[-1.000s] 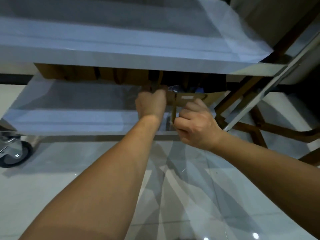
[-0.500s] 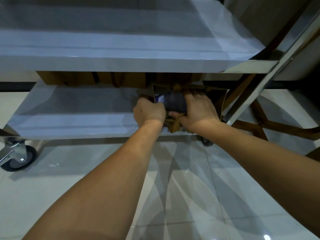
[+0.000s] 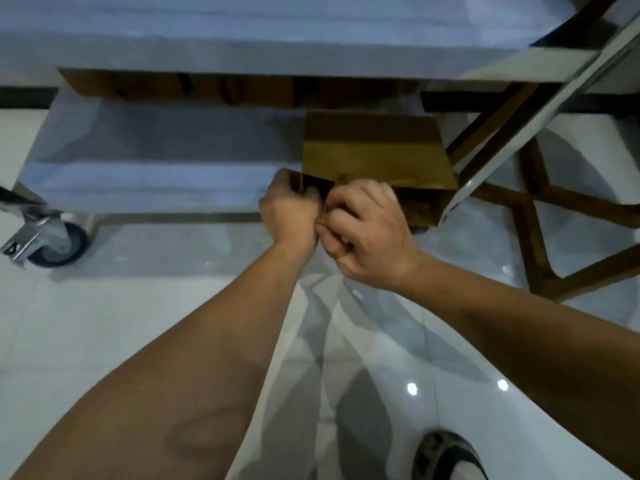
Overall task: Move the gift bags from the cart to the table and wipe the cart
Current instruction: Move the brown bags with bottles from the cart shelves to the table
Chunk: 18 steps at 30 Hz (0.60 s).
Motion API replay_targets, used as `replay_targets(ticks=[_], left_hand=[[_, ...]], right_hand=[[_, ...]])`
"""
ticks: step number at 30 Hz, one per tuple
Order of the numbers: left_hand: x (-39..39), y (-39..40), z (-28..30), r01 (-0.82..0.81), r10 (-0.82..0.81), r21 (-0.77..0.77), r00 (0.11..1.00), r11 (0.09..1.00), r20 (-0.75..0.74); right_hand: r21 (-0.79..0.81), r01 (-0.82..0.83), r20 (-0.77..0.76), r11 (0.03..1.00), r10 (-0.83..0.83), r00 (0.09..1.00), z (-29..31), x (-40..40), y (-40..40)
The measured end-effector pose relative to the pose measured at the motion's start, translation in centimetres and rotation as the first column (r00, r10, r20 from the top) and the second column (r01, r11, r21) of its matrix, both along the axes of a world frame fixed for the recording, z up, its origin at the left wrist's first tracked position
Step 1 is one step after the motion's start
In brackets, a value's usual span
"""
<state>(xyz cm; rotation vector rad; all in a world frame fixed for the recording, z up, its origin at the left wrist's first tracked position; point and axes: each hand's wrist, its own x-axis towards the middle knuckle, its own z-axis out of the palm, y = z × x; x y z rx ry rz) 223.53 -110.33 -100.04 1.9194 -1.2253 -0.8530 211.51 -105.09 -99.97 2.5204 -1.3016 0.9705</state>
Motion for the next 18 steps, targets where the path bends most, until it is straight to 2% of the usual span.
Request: replay_targets(ticks=[4,5,7,9,12,16,18], left_hand=[[0.8,6.0,3.4,-0.068,0.072,0.107,0.997,0.992,-0.037],[1.2,7.4,4.7,-0.074,0.076,0.162,0.997,0.984,-0.005],[2.4,10.2,7.0,-0.039,0.003,0.325,0.994,0.945,0.110],[3.7,12.8,10.6,0.007,-0.110,0.533,0.981,0.846,0.162],[5.2,16.0,18.8,0.072,-0.270,0.762,0.953,0.644,0.139],[6.5,19.9,29.6,0.212,-0.521,0.870,0.852,0.444,0.058],[6.6,21.3,34.7,0.269,-0.596,0.879,0.803,0.394,0.022]], right_hand=[[0.248,-0.009,0.250,0.969,-0.055,0.967,4.0,1.6,5.3],[0.312,0.000,0.335,0.950,-0.110,0.936,5.9,2.3,6.6],[0.489,0.080,0.455,0.868,-0.333,0.826,10.0,3.1,8.1],[0.624,0.169,0.414,0.763,-0.505,0.757,14.1,3.0,8.9],[0.747,0.163,0.256,0.645,-0.506,0.824,19.6,1.9,11.0],[0.919,0.106,0.058,0.380,-0.397,0.916,29.5,2.6,14.3],[0.932,0.134,0.000,0.336,-0.368,0.930,35.1,3.2,15.7]])
